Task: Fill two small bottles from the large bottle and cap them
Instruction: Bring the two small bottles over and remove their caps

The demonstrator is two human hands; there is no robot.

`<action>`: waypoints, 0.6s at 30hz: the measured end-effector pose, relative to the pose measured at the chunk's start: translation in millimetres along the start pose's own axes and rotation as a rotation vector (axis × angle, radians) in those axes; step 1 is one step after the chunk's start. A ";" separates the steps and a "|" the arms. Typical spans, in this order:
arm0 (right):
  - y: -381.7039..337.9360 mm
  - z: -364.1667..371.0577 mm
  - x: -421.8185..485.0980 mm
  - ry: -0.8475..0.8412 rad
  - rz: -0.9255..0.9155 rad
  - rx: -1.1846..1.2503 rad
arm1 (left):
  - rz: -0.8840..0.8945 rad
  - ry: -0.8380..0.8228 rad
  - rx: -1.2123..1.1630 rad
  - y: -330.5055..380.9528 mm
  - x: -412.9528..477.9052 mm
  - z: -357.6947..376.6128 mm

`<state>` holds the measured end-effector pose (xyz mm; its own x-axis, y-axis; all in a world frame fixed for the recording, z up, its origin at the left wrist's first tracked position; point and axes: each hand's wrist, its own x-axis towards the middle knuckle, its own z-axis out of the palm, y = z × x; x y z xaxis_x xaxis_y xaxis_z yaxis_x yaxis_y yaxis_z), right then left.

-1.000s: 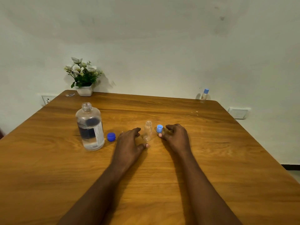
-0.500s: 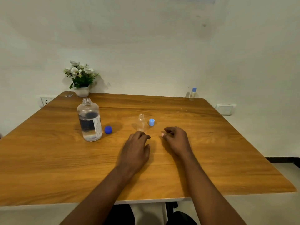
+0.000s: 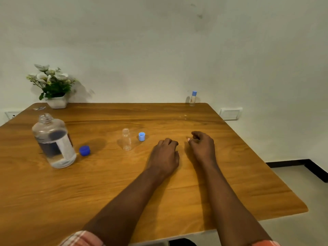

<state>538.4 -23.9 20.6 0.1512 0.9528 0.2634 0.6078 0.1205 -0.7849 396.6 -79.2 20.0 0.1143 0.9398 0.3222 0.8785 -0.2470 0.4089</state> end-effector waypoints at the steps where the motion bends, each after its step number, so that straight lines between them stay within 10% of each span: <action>1: 2.5 -1.0 7.2 0.014 0.016 0.005 | -0.024 0.002 -0.011 0.1 8.6 2.8; 18: 42.3 43.3 206.4 0.124 0.089 0.014 | -0.115 0.090 0.039 -22.5 201.7 72.3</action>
<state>561.5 189.9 17.4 0.3000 0.9182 0.2587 0.5764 0.0416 -0.8161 433.4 133.0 14.0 -0.0287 0.9358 0.3513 0.9008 -0.1281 0.4149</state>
